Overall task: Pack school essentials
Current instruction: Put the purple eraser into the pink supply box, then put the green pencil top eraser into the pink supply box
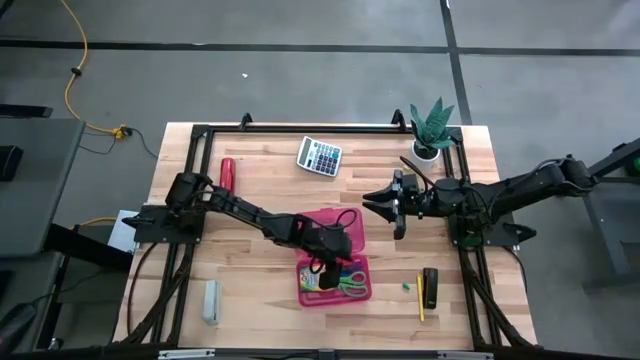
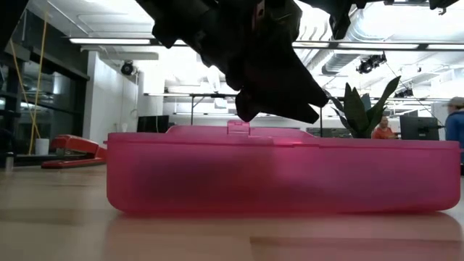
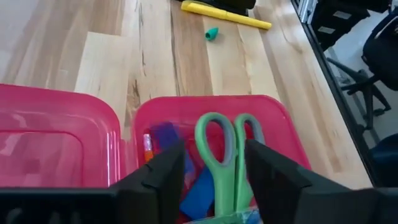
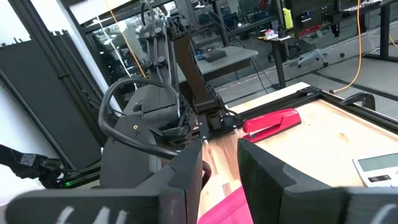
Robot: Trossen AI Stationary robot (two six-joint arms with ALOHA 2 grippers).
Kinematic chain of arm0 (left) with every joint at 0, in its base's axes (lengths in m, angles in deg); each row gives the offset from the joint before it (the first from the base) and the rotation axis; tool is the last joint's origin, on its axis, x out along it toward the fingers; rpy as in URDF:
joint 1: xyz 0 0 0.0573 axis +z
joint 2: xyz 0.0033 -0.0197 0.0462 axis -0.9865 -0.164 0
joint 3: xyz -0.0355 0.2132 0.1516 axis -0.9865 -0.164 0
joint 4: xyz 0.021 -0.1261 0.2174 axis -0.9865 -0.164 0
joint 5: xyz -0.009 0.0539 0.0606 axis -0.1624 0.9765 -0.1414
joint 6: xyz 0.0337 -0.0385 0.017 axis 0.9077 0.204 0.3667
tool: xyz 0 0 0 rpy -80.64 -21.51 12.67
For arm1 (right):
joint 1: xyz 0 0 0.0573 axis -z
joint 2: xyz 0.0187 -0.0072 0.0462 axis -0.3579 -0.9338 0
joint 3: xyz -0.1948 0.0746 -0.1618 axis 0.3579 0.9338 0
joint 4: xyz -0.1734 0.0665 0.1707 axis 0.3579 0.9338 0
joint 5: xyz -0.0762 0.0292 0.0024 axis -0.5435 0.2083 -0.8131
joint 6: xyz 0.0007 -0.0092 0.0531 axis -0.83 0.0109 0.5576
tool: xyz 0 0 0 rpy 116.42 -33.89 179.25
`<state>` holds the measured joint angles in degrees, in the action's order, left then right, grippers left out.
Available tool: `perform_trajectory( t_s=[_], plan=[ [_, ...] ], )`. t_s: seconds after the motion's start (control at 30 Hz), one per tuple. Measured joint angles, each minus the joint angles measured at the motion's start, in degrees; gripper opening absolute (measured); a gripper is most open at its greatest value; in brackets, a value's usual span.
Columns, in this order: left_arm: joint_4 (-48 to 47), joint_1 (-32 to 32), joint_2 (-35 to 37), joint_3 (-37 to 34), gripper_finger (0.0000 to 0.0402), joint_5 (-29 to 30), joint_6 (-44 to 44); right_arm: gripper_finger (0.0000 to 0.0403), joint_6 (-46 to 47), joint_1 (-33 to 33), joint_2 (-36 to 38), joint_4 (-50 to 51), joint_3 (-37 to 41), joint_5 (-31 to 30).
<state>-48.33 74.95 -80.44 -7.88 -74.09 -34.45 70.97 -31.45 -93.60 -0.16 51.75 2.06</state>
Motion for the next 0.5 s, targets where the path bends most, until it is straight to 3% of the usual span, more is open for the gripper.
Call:
perform_trajectory(
  t_s=[0.23, 0.4, 0.5],
  plan=[
    [-6.9, 1.8, 4.0, -0.1, 0.021, -1.9, 0.0, 0.0094, 0.0, 0.0, 0.0, -0.9, 0.0, 0.0],
    [-16.8, 8.2, 15.5, -0.1, 0.0212, -1.8, 1.8, 0.0094, -1.3, 0.0, 0.0, -5.6, 0.0, 0.0],
    [-16.5, 11.9, 24.5, -0.1, 0.0208, -1.9, 3.4, 0.0094, -3.8, 0.0, 0.0, -9.6, 0.0, -0.1]
  ],
)
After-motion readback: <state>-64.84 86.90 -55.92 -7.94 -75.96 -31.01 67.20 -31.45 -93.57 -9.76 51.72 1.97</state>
